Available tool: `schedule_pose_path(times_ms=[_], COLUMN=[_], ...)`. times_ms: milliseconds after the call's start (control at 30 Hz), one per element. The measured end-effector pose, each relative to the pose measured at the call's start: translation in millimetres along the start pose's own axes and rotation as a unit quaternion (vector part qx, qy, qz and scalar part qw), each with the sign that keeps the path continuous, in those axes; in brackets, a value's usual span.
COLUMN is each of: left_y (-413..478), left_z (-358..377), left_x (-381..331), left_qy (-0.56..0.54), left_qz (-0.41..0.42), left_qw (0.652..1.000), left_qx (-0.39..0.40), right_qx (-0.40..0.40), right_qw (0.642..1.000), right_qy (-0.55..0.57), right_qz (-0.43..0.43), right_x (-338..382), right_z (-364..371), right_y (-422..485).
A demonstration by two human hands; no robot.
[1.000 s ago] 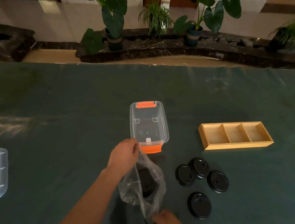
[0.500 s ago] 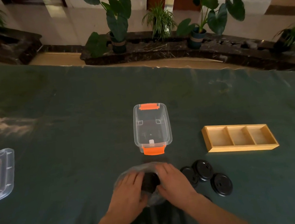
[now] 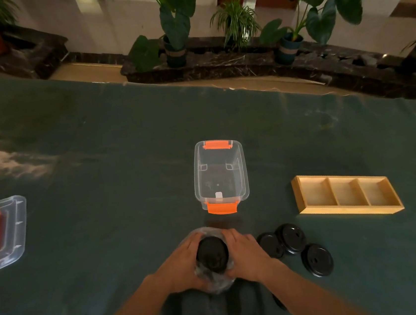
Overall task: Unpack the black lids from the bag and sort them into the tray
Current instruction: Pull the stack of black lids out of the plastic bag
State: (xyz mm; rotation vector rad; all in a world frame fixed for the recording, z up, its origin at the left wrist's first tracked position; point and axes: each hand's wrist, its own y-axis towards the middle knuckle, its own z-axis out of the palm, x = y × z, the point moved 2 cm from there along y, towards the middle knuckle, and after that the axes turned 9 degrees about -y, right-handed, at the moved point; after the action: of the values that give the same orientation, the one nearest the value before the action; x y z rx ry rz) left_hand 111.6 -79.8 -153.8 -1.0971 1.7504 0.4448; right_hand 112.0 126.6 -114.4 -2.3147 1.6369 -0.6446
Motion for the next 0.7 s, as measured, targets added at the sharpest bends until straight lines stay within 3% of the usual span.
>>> schedule_pose_path(times_ms=[167,367,500,567,633,700], left_y=[-0.8,-0.3,-5.6,-9.2,-11.8,-11.0], left_z=[12.1,11.9,-1.7,-4.1,-2.9,2.4], left_x=[19.8,16.5,11.9,19.4,26.2,29.6], left_qy=[-0.071,-0.132,-0.191,-0.226,-0.264,-0.27], left_qz=[-0.02,-0.043,-0.054,-0.102,-0.183,-0.23], left_qw=[0.997,0.99,0.98,0.965,0.936,0.922], left_qx=[-0.012,-0.009,-0.021,-0.08,-0.145,-0.158], right_qx=[0.02,0.028,-0.049,-0.071,-0.039,0.005], right_qw=[0.999,0.998,0.997,0.996,0.995,0.993], right_qy=[-0.026,0.047,0.061,0.054,0.088,0.116], right_qz=[-0.007,-0.013,-0.012,0.003,0.017,0.032], right_x=[-9.7,-19.7,-23.0,-23.4,-22.8,-21.6], right_z=[27.7,28.1,21.5,23.3,27.7,30.9], right_y=[4.5,4.4,-3.5,-5.3,-5.2,-4.5])
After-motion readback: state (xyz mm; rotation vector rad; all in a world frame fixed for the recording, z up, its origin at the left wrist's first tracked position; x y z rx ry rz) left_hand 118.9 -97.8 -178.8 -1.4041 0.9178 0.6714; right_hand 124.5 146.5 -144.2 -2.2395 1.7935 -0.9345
